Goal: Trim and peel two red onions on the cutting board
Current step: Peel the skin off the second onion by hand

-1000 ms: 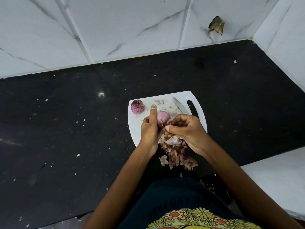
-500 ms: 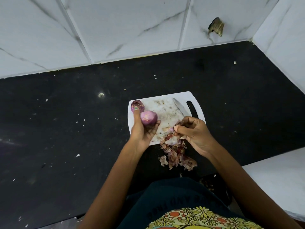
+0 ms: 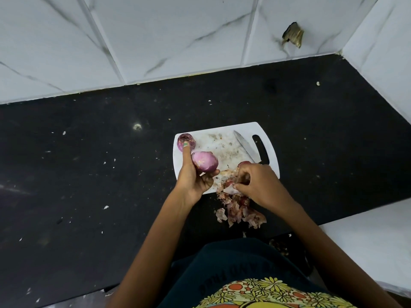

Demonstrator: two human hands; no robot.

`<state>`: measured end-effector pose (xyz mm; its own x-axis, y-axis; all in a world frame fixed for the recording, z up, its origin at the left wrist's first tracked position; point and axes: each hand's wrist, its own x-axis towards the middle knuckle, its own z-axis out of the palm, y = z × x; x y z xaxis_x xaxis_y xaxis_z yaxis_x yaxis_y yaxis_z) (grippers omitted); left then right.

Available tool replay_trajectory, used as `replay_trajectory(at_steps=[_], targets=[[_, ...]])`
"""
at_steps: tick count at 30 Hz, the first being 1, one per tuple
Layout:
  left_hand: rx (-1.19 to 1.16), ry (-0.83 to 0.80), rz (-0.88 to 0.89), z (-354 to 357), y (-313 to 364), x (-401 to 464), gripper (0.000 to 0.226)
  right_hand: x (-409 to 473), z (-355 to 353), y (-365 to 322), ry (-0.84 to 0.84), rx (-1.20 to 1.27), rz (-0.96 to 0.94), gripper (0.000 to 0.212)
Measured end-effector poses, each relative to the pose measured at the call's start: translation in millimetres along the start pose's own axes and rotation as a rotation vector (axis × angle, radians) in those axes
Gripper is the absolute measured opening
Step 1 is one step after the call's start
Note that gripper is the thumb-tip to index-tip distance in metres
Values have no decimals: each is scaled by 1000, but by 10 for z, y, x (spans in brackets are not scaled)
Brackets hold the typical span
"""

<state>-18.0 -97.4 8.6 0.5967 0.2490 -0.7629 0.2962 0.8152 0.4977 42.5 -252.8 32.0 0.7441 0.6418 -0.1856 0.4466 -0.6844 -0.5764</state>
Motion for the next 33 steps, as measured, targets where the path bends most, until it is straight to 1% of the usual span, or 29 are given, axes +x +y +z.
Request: replay_trajectory(at_steps=[2,5,6,7,9,10,11,14,15,17,18,19,20,21,22,23,25,26,27,30,31,32,33], targets=[[29,8,-6,28,-7,-24,72,-8,2,-10,-19,28,4,15],[46,-4,-15,45,0,-45,66,2,5,10,-160,-56,-20,12],[53,-15,-19,43,6,-45,64,-1,6,18,-157,-66,-7,15],[61,-26,-20,41,9,-42,59,0,8,17,-119,-47,10,18],[84,-45,-18,40,4,-50,45,-3,7,-10,-4,-21,40,27],[96,-51,-14,41,0,-56,40,-2,-2,-26,21,-28,46,30],[108,-56,-10,44,-3,-64,36,-1,-22,-37,11,-35,42,30],[134,-62,1,49,-10,-72,34,-4,-68,-66,-149,-81,23,24],[139,-61,2,49,-8,-76,34,0,-68,-61,-167,-75,41,23],[147,-58,5,50,-4,-79,34,7,-76,-55,-112,-17,60,22],[153,-55,8,50,-6,-77,34,7,-87,-52,-114,5,62,20],[160,-52,12,46,-6,-75,33,13,-95,-43,-168,-9,60,14],[166,-50,15,43,-6,-71,32,8,-114,-54,-249,-36,57,13],[172,-49,18,42,-8,-68,31,2,-111,-47,-317,-69,67,21],[180,-49,22,42,-9,-69,31,-3,-97,-38,-328,-79,78,24],[188,-51,29,45,-9,-75,30,-1,-80,-24,-276,-75,91,22],[198,-56,43,55,-3,-99,29,1,-66,-28,-62,-53,107,17],[197,-59,45,55,-1,-108,29,6,-61,-25,14,-33,106,12],[191,-61,41,52,0,-113,29,14,-70,-28,25,-15,109,9],[157,-72,11,40,-10,-116,32,23,-101,-6,-136,-15,96,4],[152,-75,13,40,-11,-116,32,19,-102,6,-154,-1,91,8],[153,-77,19,42,-10,-118,31,21,-102,17,-121,36,88,13],[161,-78,25,47,-8,-120,31,32,-106,21,-48,84,93,14]])
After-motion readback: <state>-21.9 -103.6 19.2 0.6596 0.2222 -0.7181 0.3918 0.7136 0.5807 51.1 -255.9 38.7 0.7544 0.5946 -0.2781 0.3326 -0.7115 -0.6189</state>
